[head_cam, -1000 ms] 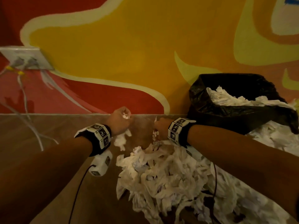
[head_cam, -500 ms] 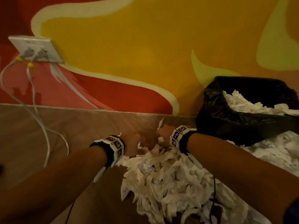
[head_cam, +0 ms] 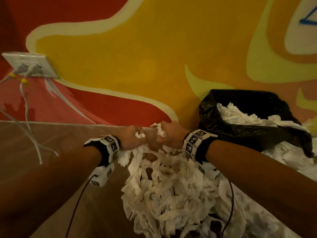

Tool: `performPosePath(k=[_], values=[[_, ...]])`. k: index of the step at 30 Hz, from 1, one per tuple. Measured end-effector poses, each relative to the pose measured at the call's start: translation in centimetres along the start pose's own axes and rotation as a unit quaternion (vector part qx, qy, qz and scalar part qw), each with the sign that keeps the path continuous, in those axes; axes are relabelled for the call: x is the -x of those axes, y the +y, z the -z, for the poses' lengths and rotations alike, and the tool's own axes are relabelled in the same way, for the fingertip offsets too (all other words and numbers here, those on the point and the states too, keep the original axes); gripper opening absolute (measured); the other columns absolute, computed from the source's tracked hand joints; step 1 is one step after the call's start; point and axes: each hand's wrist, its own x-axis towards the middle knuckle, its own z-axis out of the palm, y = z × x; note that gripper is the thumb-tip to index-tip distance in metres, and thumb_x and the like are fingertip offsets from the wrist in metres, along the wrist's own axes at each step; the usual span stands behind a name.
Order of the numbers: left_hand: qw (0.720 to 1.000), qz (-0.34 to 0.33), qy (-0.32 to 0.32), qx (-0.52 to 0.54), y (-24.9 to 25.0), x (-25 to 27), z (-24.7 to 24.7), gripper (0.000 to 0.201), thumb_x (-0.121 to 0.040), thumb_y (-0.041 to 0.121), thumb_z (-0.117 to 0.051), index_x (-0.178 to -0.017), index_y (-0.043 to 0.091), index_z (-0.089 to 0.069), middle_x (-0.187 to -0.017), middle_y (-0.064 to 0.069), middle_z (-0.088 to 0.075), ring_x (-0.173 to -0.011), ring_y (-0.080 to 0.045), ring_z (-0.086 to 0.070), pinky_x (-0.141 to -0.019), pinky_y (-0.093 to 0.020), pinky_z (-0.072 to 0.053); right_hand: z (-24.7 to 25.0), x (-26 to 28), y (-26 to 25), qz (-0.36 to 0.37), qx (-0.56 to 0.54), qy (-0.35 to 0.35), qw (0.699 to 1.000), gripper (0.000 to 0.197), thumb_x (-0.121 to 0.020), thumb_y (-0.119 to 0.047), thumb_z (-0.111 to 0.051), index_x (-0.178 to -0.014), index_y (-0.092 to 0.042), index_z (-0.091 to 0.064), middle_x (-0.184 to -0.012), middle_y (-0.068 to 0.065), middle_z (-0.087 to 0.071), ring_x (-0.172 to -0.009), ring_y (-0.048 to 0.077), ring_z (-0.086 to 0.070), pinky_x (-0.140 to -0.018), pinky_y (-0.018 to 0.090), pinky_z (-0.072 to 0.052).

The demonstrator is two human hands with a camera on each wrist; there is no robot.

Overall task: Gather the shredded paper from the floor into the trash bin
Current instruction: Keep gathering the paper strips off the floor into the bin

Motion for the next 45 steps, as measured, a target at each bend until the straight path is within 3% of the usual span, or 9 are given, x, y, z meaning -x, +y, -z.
performPosePath(k=[7, 12, 15, 21, 24, 29, 35, 41, 45], values=[[0.988, -0.001, 0.117, 0.106, 4.9, -1.3, 3.0, 0.022, -0.09, 0.031, -0.061, -0.083, 0.023, -0.042, -0.071, -0.006, -0.059, -0.053, -0.016, -0.05, -0.049, -0.03, -0.04, 4.2, 1.9, 0.6, 0.045, -0.071, 0.166, 0.983, 0.03, -0.089, -0.039, -0.058, -0.079, -0.017, -0.041, -0.063, -0.007, -0.039, -0.055, 0.009, -0.035, -0.048, 0.026, -0.023], [0.98, -0.059, 0.152, 0.114, 9.3, -1.5, 4.8, 0.031, -0.081, 0.01, -0.072, -0.099, 0.022, -0.049, -0.081, -0.001, -0.06, -0.045, -0.006, -0.057, -0.036, -0.022, -0.043, 7.4, 3.7, 1.6, 0.053, -0.098, 0.213, 0.971, 0.038, -0.082, -0.042, -0.057, -0.069, -0.033, -0.023, -0.075, -0.01, -0.032, -0.065, 0.007, -0.03, -0.054, 0.027, -0.022], [0.972, -0.092, 0.179, 0.118, 11.5, -1.8, 5.4, 0.021, -0.079, -0.001, -0.07, -0.078, 0.014, -0.055, -0.06, -0.001, -0.058, -0.037, -0.002, -0.051, -0.036, -0.014, -0.037, 8.7, 4.6, 2.4, 0.048, -0.123, 0.238, 0.962, 0.041, -0.078, -0.038, -0.064, -0.07, -0.033, -0.024, -0.071, -0.006, -0.036, -0.06, 0.011, -0.033, -0.052, 0.027, -0.025], [0.957, -0.13, 0.212, 0.152, 15.5, -2.1, 5.7, 0.022, -0.088, 0.006, -0.062, -0.071, 0.014, -0.053, -0.066, -0.005, -0.057, -0.05, -0.008, -0.051, -0.048, -0.021, -0.044, 10.4, 6.4, 3.9, 0.015, -0.2, 0.247, 0.948, 0.035, -0.077, -0.034, -0.065, -0.097, -0.029, -0.037, -0.077, 0.003, -0.053, -0.047, 0.015, -0.046, -0.038, 0.026, -0.037], [0.958, -0.133, 0.203, 0.153, 16.9, -2.5, 5.1, 0.019, -0.09, 0.01, -0.06, -0.074, 0.017, -0.052, -0.067, -0.005, -0.056, -0.052, -0.016, -0.048, -0.05, -0.029, -0.042, 11.4, 7.4, 4.6, -0.015, -0.193, 0.239, 0.952, 0.055, -0.077, -0.04, -0.061, -0.125, -0.029, -0.038, -0.102, 0.002, -0.055, -0.065, 0.019, -0.059, -0.051, 0.025, -0.046], [0.951, -0.136, 0.241, 0.138, 18.8, -3.2, 4.0, 0.009, -0.089, 0.018, -0.06, -0.085, 0.018, -0.053, -0.065, 0.003, -0.055, -0.04, -0.006, -0.043, -0.041, -0.026, -0.038, 12.7, 9.2, 6.0, -0.008, -0.158, 0.268, 0.95, 0.024, -0.08, -0.035, -0.058, -0.078, -0.013, -0.066, -0.063, 0.002, -0.065, -0.049, 0.01, -0.053, -0.045, 0.023, -0.043], [0.952, -0.151, 0.234, 0.127, 22.3, -3.6, 3.1, 0.018, -0.092, 0.038, -0.061, -0.086, 0.021, -0.061, -0.081, 0.001, -0.067, -0.057, -0.014, -0.058, -0.054, -0.037, -0.05, 14.3, 11.2, 8.6, 0.013, -0.168, 0.275, 0.947, 0.014, -0.09, -0.026, -0.053, -0.095, -0.018, -0.063, -0.061, -0.003, -0.059, -0.045, 0.004, -0.049, -0.044, 0.02, -0.038], [0.947, -0.194, 0.184, 0.178, 27.0, -3.9, 1.8, 0.041, -0.087, 0.051, -0.062, -0.076, 0.013, -0.055, -0.064, -0.005, -0.058, -0.05, -0.018, -0.05, -0.055, -0.04, -0.044, 16.3, 12.8, 11.6, -0.016, -0.167, 0.378, 0.911, 0.02, -0.093, -0.024, -0.045, -0.082, -0.016, -0.06, -0.062, 0.004, -0.057, -0.047, 0.008, -0.043, -0.047, 0.023, -0.034], [0.939, -0.202, 0.183, 0.21, 29.5, -5.1, 0.3, 0.049, -0.087, 0.052, -0.061, -0.094, 0.003, -0.058, -0.088, -0.02, -0.063, -0.073, -0.036, -0.057, -0.071, -0.049, -0.05, 16.7, 13.6, 12.7, -0.037, -0.179, 0.415, 0.891, 0.021, -0.093, -0.025, -0.042, -0.086, -0.01, -0.054, -0.069, 0.007, -0.054, -0.065, 0.021, -0.046, -0.058, 0.031, -0.032]])
